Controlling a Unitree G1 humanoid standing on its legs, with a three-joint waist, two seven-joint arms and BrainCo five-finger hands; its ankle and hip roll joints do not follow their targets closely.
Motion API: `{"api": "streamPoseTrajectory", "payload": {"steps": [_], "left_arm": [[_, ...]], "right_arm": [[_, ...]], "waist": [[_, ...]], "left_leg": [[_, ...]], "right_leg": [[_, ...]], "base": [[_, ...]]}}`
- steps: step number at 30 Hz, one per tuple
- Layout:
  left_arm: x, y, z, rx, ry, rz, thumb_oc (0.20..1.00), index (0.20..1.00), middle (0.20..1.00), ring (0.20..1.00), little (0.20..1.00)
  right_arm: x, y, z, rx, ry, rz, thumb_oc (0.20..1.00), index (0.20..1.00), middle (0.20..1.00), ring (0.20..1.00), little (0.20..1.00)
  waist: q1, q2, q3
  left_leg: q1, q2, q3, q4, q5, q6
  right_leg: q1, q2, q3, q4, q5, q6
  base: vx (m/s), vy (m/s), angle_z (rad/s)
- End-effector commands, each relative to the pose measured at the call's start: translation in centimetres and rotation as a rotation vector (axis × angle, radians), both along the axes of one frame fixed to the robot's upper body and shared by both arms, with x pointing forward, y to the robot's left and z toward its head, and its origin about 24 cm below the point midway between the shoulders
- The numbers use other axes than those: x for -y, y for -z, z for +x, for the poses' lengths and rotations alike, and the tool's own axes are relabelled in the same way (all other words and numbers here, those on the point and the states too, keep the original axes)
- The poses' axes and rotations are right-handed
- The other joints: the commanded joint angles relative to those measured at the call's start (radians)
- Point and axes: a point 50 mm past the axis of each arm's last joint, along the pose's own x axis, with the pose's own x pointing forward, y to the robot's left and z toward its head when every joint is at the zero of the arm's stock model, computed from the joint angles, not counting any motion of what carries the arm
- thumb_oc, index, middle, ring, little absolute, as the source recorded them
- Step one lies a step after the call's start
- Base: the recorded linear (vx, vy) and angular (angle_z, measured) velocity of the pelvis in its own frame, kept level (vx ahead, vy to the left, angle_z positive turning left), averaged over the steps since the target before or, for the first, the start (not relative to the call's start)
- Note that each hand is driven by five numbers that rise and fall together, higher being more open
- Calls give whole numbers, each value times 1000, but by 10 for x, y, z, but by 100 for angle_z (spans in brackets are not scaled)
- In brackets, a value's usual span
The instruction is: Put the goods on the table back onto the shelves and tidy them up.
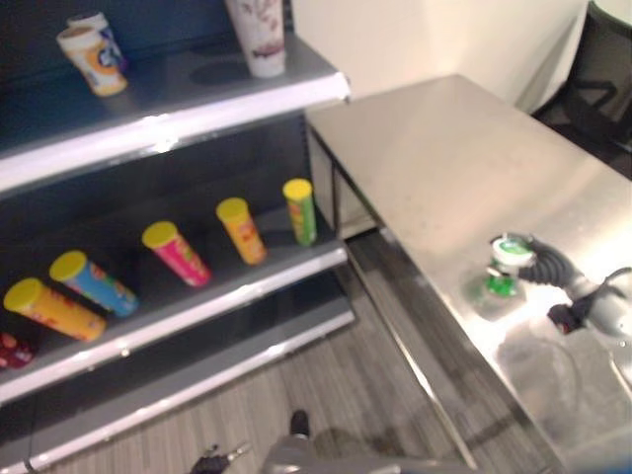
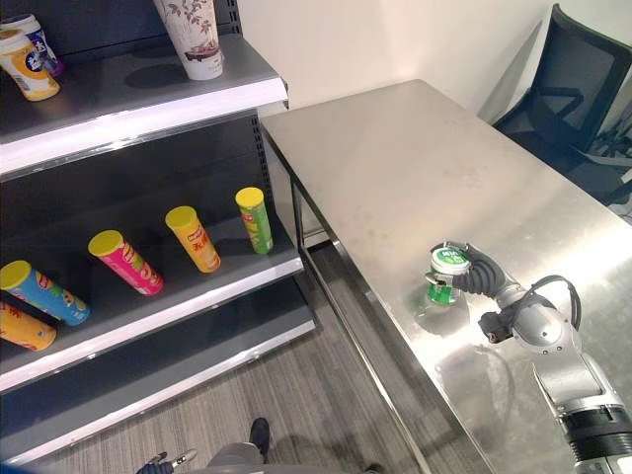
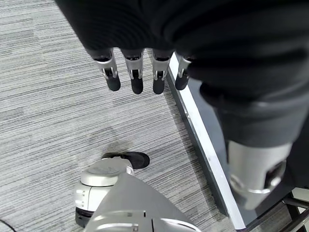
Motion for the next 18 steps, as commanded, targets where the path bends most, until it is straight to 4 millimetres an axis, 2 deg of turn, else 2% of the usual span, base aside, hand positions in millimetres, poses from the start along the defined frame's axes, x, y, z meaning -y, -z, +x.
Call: {"api": "streamPoseTrajectory", "payload": {"steps": [1, 2, 3, 4, 5, 6, 10, 11, 12, 13, 14, 15, 16, 17, 18], "left_arm": [[-14, -9, 30, 75, 21, 45, 1000, 1000, 1000, 1000, 1000], [-14, -9, 31, 81, 15, 44, 1000, 1000, 1000, 1000, 1000], [-14, -9, 31, 82, 15, 44, 1000, 1000, 1000, 1000, 1000], [-13, -10, 33, 95, 8, 41, 1000, 1000, 1000, 1000, 1000], [-14, -10, 34, 95, 4, 43, 1000, 1000, 1000, 1000, 1000], [-14, -11, 38, 114, -3, 45, 1000, 1000, 1000, 1000, 1000], [-14, -13, 46, 129, -14, 57, 1000, 1000, 1000, 1000, 1000], [-13, -12, 47, 128, -9, 57, 1000, 1000, 1000, 1000, 1000], [-12, -12, 47, 130, -11, 56, 1000, 1000, 1000, 1000, 1000], [-10, -11, 46, 117, -2, 55, 1000, 1000, 1000, 1000, 1000], [-7, -7, 39, 82, -2, 44, 1000, 1000, 1000, 1000, 1000], [-7, -7, 39, 83, -4, 42, 1000, 1000, 1000, 1000, 1000], [-7, -4, 28, 38, -3, 47, 1000, 1000, 1000, 1000, 1000], [-6, -3, 28, 39, -7, 44, 1000, 1000, 1000, 1000, 1000], [-7, -2, 25, 24, -12, 48, 1000, 1000, 1000, 1000, 1000]], "right_arm": [[-10, -57, 7, 237, -66, -8, 200, 200, 200, 200, 200], [-18, -77, 7, 321, -108, 12, 200, 200, 200, 200, 200], [-18, -77, 6, 321, -108, 13, 200, 200, 200, 200, 200], [-31, -107, 5, 438, -185, 59, 200, 200, 200, 200, 200], [-37, -117, 4, 489, -216, 91, 200, 200, 200, 200, 200], [-61, -149, -3, 639, -338, 114, 200, 200, 200, 200, 200], [-100, -200, -13, 896, -502, 151, 200, 200, 200, 200, 200], [-107, -206, -13, 917, -539, 203, 200, 200, 200, 200, 200], [-108, -207, -12, 918, -543, 202, 200, 200, 200, 200, 200], [-120, -215, -15, 949, -604, 229, 200, 200, 200, 200, 200], [-132, -221, -12, 948, -632, 181, 200, 200, 200, 200, 200], [-133, -221, -12, 949, -635, 180, 200, 200, 200, 200, 200], [-144, -226, -9, 946, -663, 148, 200, 200, 200, 200, 200], [-146, -227, -9, 946, -668, 147, 200, 200, 200, 200, 200], [-152, -231, -6, 946, -681, 142, 200, 200, 200, 200, 200]], "waist": [[23, -6, -3], [23, -6, -7], [23, -5, -6], [27, -5, -5], [27, -6, -7], [39, -4, -7], [69, 7, -6], [81, 5, -1], [75, 7, -3], [85, 2, 5], [63, -5, 4], [62, -3, 3], [61, -9, -7], [56, -6, -5], [59, -9, -11]], "left_leg": [[14, 94, 30, 32, 40, -100], [12, 97, 29, 37, 41, -102], [11, 98, 28, 37, 40, -103], [7, 104, 17, 53, 45, -108], [2, 106, 10, 59, 48, -110], [-1, 116, -6, 64, 63, -122], [-46, 137, -48, 56, 137, -147], [-60, 140, -49, 73, 138, -148], [-70, 140, -54, 76, 142, -147], [-82, 152, -25, 114, 140, -143], [-73, 195, 91, 186, 120, -118], [-77, 195, 91, 187, 121, -115], [-41, 210, 135, 233, 78, -116], [-42, 211, 134, 236, 75, -116], [-24, 204, 128, 255, 50, -116]], "right_leg": [[3, -5, 30, 3, -16, 30], [4, -1, 32, 3, -20, 27], [5, 0, 31, 3, -21, 26], [9, 9, 35, 3, -29, 19], [7, 12, 35, 3, -30, 16], [11, 25, 38, 3, -40, 9], [0, 53, 24, 3, -45, -8], [3, 52, 16, 3, -50, -11], [-3, 53, 12, 3, -45, -11], [0, 48, -6, 3, -45, -16], [-16, 36, -50, 10, -39, -32], [-19, 36, -50, 9, -35, -33], [-32, 26, -73, 16, -28, -41], [-30, 26, -74, 16, -29, -41], [-35, 17, -89, 17, -21, -43]], "base": [[0, 0, 0], [0, 0, 0], [-9, -53, 1], [-26, -60, 1], [-39, -118, 2], [-42, -108, 4], [-82, -70, 22], [-86, -31, 37], [-120, -37, 42], [-251, -20, 74], [-246, -18, 93], [-279, -8, 139], [-117, -4, 123], [-167, 1, 77], [-105, 31, 32]]}}
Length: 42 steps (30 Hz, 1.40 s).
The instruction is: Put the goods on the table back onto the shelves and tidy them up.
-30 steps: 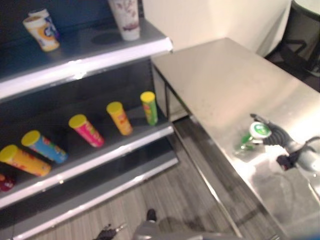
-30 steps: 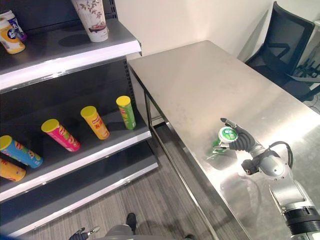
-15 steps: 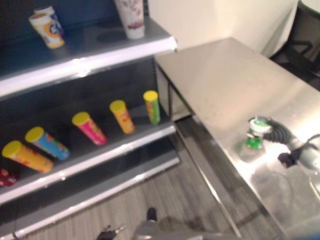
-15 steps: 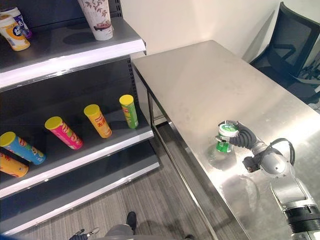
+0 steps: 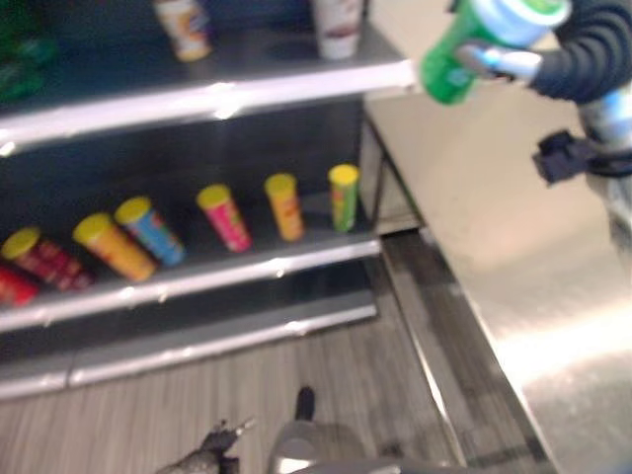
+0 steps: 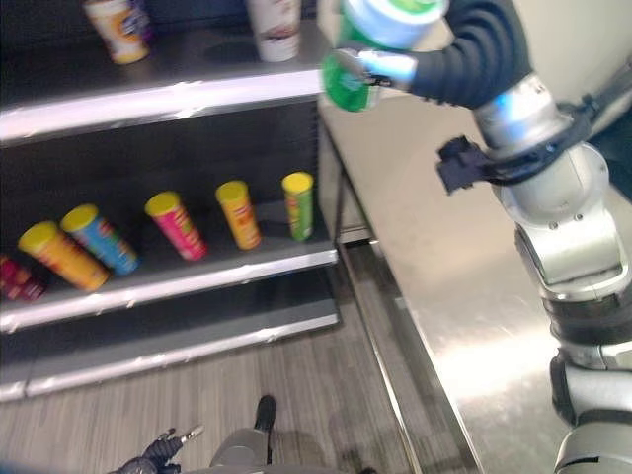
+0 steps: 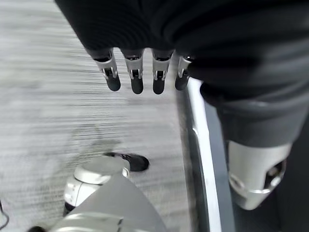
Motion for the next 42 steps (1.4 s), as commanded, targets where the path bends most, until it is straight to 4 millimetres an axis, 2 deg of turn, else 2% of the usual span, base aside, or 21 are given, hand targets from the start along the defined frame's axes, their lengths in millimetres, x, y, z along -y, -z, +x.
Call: {"api": "streamPoseTrajectory", "payload": {"steps": [1, 2, 3, 4, 5, 6, 8, 9, 10, 11, 12, 14, 18, 19, 21, 23, 24, 25, 28, 31, 42], "left_arm": [[-13, 1, -15, -63, 9, 52, 1000, 1000, 1000, 1000, 1000], [-13, 1, -14, -66, 8, 52, 1000, 1000, 1000, 1000, 1000], [-12, 1, -14, -65, 7, 50, 1000, 1000, 1000, 1000, 1000], [-9, 1, -11, -68, 28, 49, 1000, 1000, 1000, 1000, 1000], [-9, 2, -12, -71, 35, 51, 1000, 1000, 1000, 1000, 1000], [-8, 2, -12, -72, 34, 50, 1000, 1000, 1000, 1000, 1000], [-13, 1, -13, -82, 36, 68, 1000, 1000, 1000, 1000, 1000], [-13, 1, -12, -81, 35, 67, 1000, 1000, 1000, 1000, 1000], [-18, 0, -14, -83, 26, 80, 1000, 1000, 1000, 1000, 1000], [-19, 0, -15, -91, 29, 85, 1000, 1000, 1000, 1000, 1000], [-21, -1, -17, -98, 25, 92, 1000, 1000, 1000, 1000, 1000], [-23, -1, -19, -107, 32, 104, 1000, 1000, 1000, 1000, 1000], [-27, -2, -20, -109, 50, 118, 1000, 1000, 1000, 1000, 1000], [-32, -7, -8, -79, 79, 140, 1000, 1000, 1000, 1000, 1000], [-35, -10, 0, -44, 72, 139, 1000, 1000, 1000, 1000, 1000], [-35, -13, 7, -15, 67, 137, 1000, 1000, 1000, 1000, 1000], [-35, -13, 8, -15, 67, 136, 1000, 1000, 1000, 1000, 1000], [-33, -13, 11, -5, 75, 132, 1000, 1000, 1000, 1000, 1000], [-29, -13, 16, 18, 69, 109, 1000, 1000, 1000, 1000, 1000], [-26, -13, 16, 24, 66, 99, 1000, 1000, 1000, 1000, 1000], [-30, -10, 3, -19, 33, 103, 1000, 1000, 1000, 1000, 1000]], "right_arm": [[1, 4, 14, -40, 47, 4, 200, 200, 200, 200, 200], [1, 0, 21, -49, 94, -19, 200, 200, 200, 200, 200], [1, 0, 22, -48, 92, -21, 200, 200, 200, 200, 200], [2, -1, 28, -71, 119, -18, 200, 200, 200, 200, 200], [2, -1, 31, -79, 126, -15, 200, 200, 200, 200, 200], [2, -1, 31, -80, 126, -16, 200, 200, 200, 200, 200], [-2, 0, 40, -113, 130, -5, 200, 200, 200, 200, 200], [-2, 0, 40, -113, 129, -6, 200, 200, 200, 200, 200], [-8, -2, 42, -110, 125, -13, 200, 200, 200, 200, 200], [-12, -3, 44, -113, 128, -19, 200, 200, 200, 200, 200], [-13, -3, 46, -111, 136, -13, 200, 200, 200, 200, 200], [-16, -1, 56, -133, 155, 11, 200, 200, 200, 200, 200], [-16, 0, 69, -148, 210, 33, 200, 200, 200, 200, 200], [-9, 0, 78, -170, 265, 33, 200, 200, 200, 200, 200], [-3, -5, 84, -179, 314, 30, 200, 200, 200, 200, 200], [2, -13, 88, -178, 344, 41, 200, 200, 200, 200, 200], [2, -13, 88, -177, 344, 41, 200, 200, 200, 200, 200], [11, -11, 98, -223, 387, 61, 200, 200, 200, 200, 200], [24, -15, 111, -264, 453, 97, 200, 200, 200, 200, 200], [35, -20, 115, -272, 499, 131, 200, 200, 200, 200, 200], [60, -26, 127, -306, 637, 165, 200, 200, 200, 200, 200]], "waist": [[-39, 10, -65], [-44, 13, -86], [-48, 15, -85], [-56, 23, -103], [-55, 25, -114], [-55, 26, -113], [-34, 21, -120], [-35, 21, -119], [-24, 14, -122], [-14, 11, -117], [-10, 7, -120], [7, 1, -109], [24, -5, -101], [-8, -13, -87], [-25, -15, -90], [-16, -23, -92], [-18, -22, -91], [1, -34, -102], [3, -44, -112], [11, -45, -113], [26, -47, -113]], "left_leg": [[147, 158, 23, 107, -33, -81], [184, 141, 26, 66, -64, -81], [186, 139, 25, 62, -62, -80], [196, 121, 64, -7, -82, -67], [208, 113, 54, -32, -104, -73], [214, 113, 55, -35, -104, -73], [217, 74, 62, -83, -91, -48], [218, 72, 62, -85, -90, -47], [234, 41, 50, -118, -109, -37], [229, 23, 63, -126, -98, -23], [239, 13, 49, -137, -118, -24], [231, -18, 53, -135, -116, -1], [229, -48, 40, -141, -127, 20], [218, -51, -22, -153, -120, 27], [205, -49, -64, -153, -118, 24], [195, -55, -94, -153, -112, 21], [196, -56, -96, -153, -112, 21], [187, -54, -119, -153, -105, 17], [174, -37, -154, -153, -86, -4], [167, -29, -176, -153, -77, -19], [144, -21, -229, -148, -55, -40]], "right_leg": [[-44, -19, 36, 16, 17, 55], [-46, -33, 1, 20, 29, 61], [-44, -34, -1, 19, 29, 62], [-35, -53, -36, 23, 48, 76], [-21, -50, -21, 17, 37, 86], [-19, -50, -20, 17, 37, 87], [-24, -92, -59, 31, 77, 95], [-24, -94, -59, 32, 77, 96], [-26, -120, -37, 36, 85, 124], [-38, -145, -61, 52, 109, 120], [-34, -151, -38, 53, 103, 137], [-49, -192, -57, 73, 134, 138], [-68, -223, -33, 136, 130, 148], [-128, -151, 163, 159, 86, 132], [-179, -74, 362, 128, 47, 126], [-182, -60, 392, 94, 58, 117], [-179, -60, 390, 91, 59, 118], [-148, -58, 354, 58, 61, 117], [-88, -39, 277, 6, 62, 120], [-70, -35, 235, 5, 55, 118], [-33, -19, 153, 10, 30, 101]], "base": [[-160, 98, 20], [-99, 87, 85], [-49, 178, 122], [98, 139, 140], [102, 140, 106], [119, 174, 110], [-29, 197, 70], [20, 169, 22], [6, 183, 34], [82, 208, 25], [-56, 161, 11], [-23, 130, 6], [12, 97, 6], [22, 8, 28], [98, 27, 71], [79, 3, 101], [63, -70, 40], [69, -98, 46], [109, -118, 101], [45, -59, 49], [22, -49, 24]]}}
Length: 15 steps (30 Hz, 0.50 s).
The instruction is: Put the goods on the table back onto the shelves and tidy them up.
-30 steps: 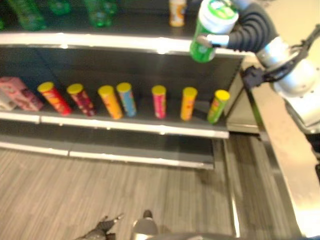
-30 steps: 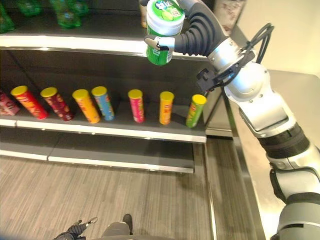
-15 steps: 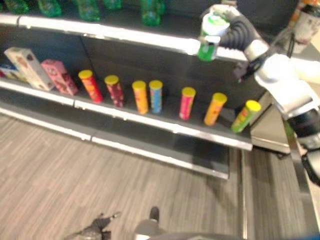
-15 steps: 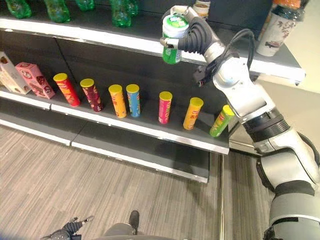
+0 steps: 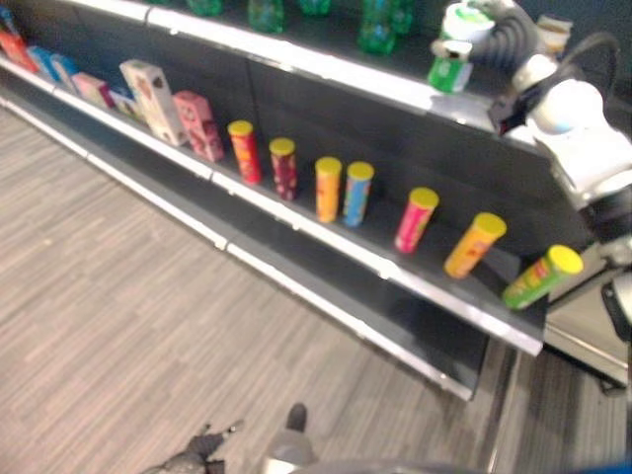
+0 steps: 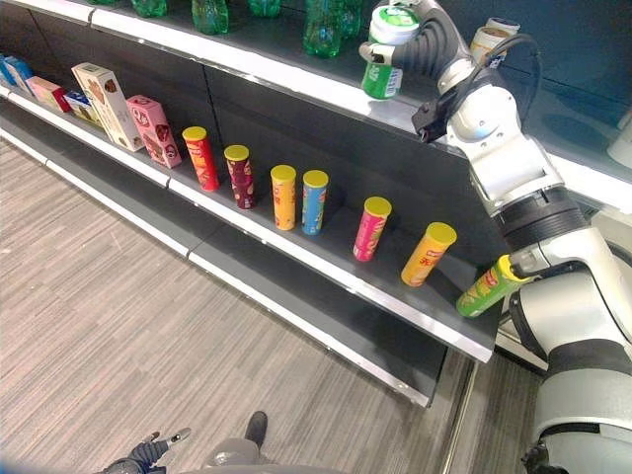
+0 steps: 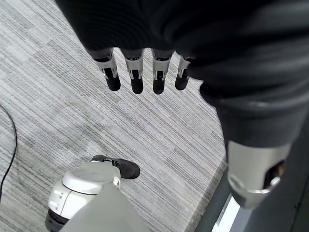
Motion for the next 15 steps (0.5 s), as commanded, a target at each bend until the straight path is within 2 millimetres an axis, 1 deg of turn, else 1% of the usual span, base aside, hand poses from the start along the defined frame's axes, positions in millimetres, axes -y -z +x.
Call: {"api": "streamPoseTrajectory", "payload": {"steps": [1, 6, 7, 11, 14, 15], "left_arm": [[-11, -5, 11, 14, 37, 50, 1000, 1000, 1000, 1000, 1000], [-9, -4, 11, 14, 43, 47, 1000, 1000, 1000, 1000, 1000], [-7, -4, 12, 14, 60, 48, 1000, 1000, 1000, 1000, 1000], [-6, -5, 14, 27, 73, 47, 1000, 1000, 1000, 1000, 1000], [-5, -6, 16, 36, 79, 45, 1000, 1000, 1000, 1000, 1000], [-4, -6, 15, 37, 77, 41, 1000, 1000, 1000, 1000, 1000]], "right_arm": [[0, -41, -10, 125, 34, -18, 200, 200, 200, 200, 200], [9, -39, -6, 110, 86, -10, 200, 200, 200, 200, 200], [17, -38, -5, 101, 114, -3, 200, 200, 200, 200, 200], [19, -34, -3, 98, 132, 4, 200, 200, 200, 200, 200], [21, -28, 0, 87, 156, -9, 200, 200, 200, 200, 200], [28, -24, 1, 75, 185, -11, 200, 200, 200, 200, 200]], "waist": [[12, -5, -21], [13, 0, -21], [9, 3, -23], [6, 8, -22], [5, 14, -18], [8, 17, -17]], "left_leg": [[58, 63, 9, 5, -43, -105], [60, 61, 8, 6, -44, -104], [63, 62, 12, 6, -44, -104], [67, 61, 15, 6, -46, -101], [67, 61, 20, 8, -47, -99], [66, 60, 20, 6, -45, -100]], "right_leg": [[-52, -18, -50, 16, 56, 5], [-47, -19, -54, 18, 52, 2], [-42, -16, -56, 18, 48, -1], [-40, -16, -56, 18, 47, -2], [-44, -17, -49, 18, 47, -2], [-43, -18, -53, 17, 48, -1]], "base": [[20, -41, 8], [14, -11, 9], [0, 0, 0], [0, 0, 0], [0, 5, -1], [2, 15, -3]]}}
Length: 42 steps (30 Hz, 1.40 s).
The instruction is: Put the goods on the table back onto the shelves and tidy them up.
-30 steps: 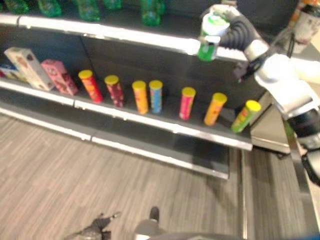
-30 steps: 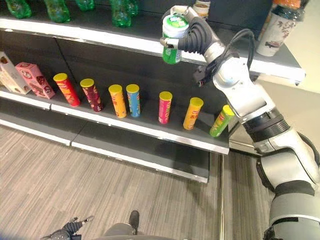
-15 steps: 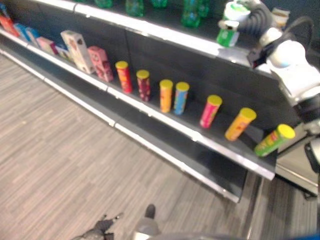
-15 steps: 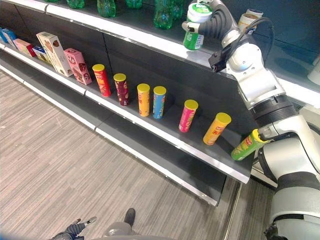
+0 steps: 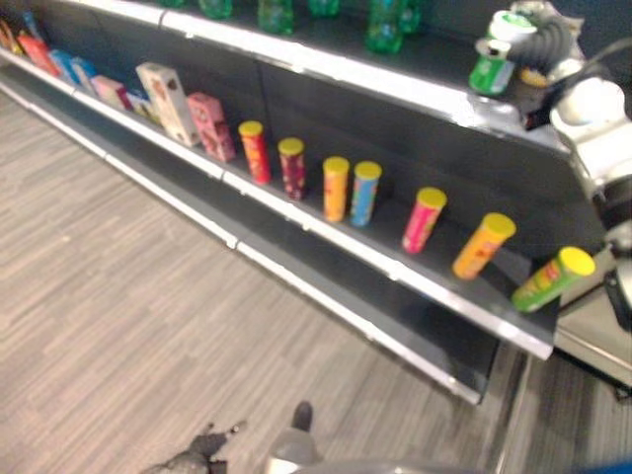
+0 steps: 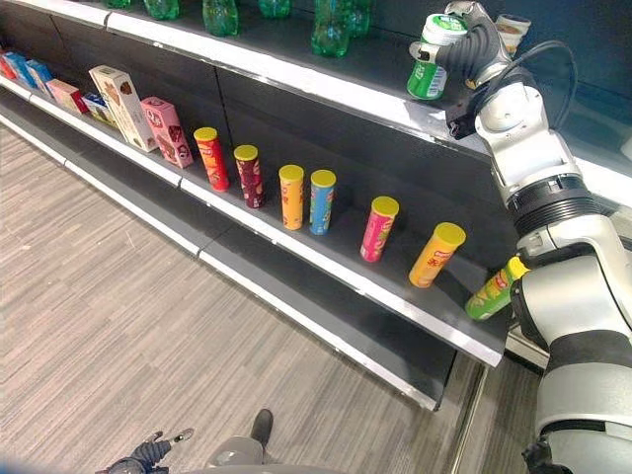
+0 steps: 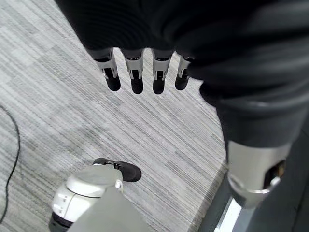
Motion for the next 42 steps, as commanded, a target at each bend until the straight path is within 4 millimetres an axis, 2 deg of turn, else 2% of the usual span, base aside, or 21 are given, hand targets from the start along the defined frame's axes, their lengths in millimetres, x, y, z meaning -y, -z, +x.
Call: {"api": "streamPoseTrajectory", "payload": {"steps": [1, 2, 6, 8, 14, 24, 30, 31, 32, 38, 42], "left_arm": [[-9, -5, 10, 20, 41, 46, 1000, 1000, 1000, 1000, 1000], [-9, -5, 10, 20, 41, 46, 1000, 1000, 1000, 1000, 1000], [-10, -3, 6, 7, 36, 50, 1000, 1000, 1000, 1000, 1000], [-9, -1, 0, -15, 31, 50, 1000, 1000, 1000, 1000, 1000], [-10, 2, -11, -58, 25, 54, 1000, 1000, 1000, 1000, 1000], [-8, -2, 2, -1, 31, 46, 1000, 1000, 1000, 1000, 1000], [-7, 1, -5, -25, 24, 43, 1000, 1000, 1000, 1000, 1000], [-6, 1, -6, -27, 23, 42, 1000, 1000, 1000, 1000, 1000], [-7, 1, -7, -31, 23, 43, 1000, 1000, 1000, 1000, 1000], [-7, 1, -6, -28, 17, 41, 1000, 1000, 1000, 1000, 1000], [-7, 1, -5, -23, 6, 40, 1000, 1000, 1000, 1000, 1000]], "right_arm": [[0, -37, -8, 121, 48, -77, 200, 200, 200, 200, 200], [0, -37, -8, 121, 48, -77, 200, 200, 200, 200, 200], [21, -33, -8, 96, 138, -77, 200, 200, 200, 200, 200], [23, -34, -9, 89, 143, -81, 200, 200, 200, 200, 200], [20, -29, -7, 85, 120, -67, 200, 200, 200, 200, 200], [21, -23, -7, 69, 126, -81, 200, 200, 200, 200, 200], [23, -24, -6, 62, 136, -89, 200, 200, 200, 200, 200], [23, -24, -6, 64, 134, -84, 514, 514, 514, 514, 514], [22, -24, -6, 66, 128, -83, 1000, 1000, 1000, 1000, 1000], [18, -32, -10, 112, 112, -70, 1000, 1000, 1000, 1000, 1000], [14, -56, -24, 234, 91, -85, 1000, 1000, 1000, 1000, 1000]], "waist": [[18, -15, -21], [18, -15, -21], [23, -6, -17], [22, -4, -16], [18, -5, -17], [11, -3, -12], [5, -5, -14], [4, -5, -14], [3, -6, -14], [0, -7, -17], [-9, -6, -23]], "left_leg": [[68, 55, 39, 6, -47, -90], [68, 55, 39, 6, -47, -90], [59, 48, 27, 3, -42, -93], [58, 46, 25, 3, -42, -93], [64, 48, 33, 3, -46, -91], [67, 48, 40, 2, -46, -92], [74, 50, 48, 1, -51, -89], [75, 50, 50, 1, -52, -89], [76, 51, 52, 1, -52, -88], [81, 52, 58, 1, -54, -87], [88, 52, 64, 0, -60, -85]], "right_leg": [[-44, -25, -33, 16, 60, 6], [-44, -25, -33, 16, 60, 7], [-40, -29, -47, 15, 61, 7], [-38, -29, -53, 14, 62, 8], [-38, -29, -46, 13, 61, 7], [-36, -30, -42, 11, 61, 7], [-39, -28, -33, 10, 62, 8], [-39, -28, -31, 9, 62, 8], [-39, -28, -28, 9, 62, 8], [-38, -30, -24, 9, 64, 9], [-35, -31, -19, 9, 63, 10]], "base": [[0, 0, 0], [0, 0, 0], [-9, 10, 4], [-1, 3, 2], [0, 0, 0], [0, 0, 0], [0, 0, 0], [0, 0, 0], [0, 0, 0], [0, 1, -1], [0, 0, 0]]}}
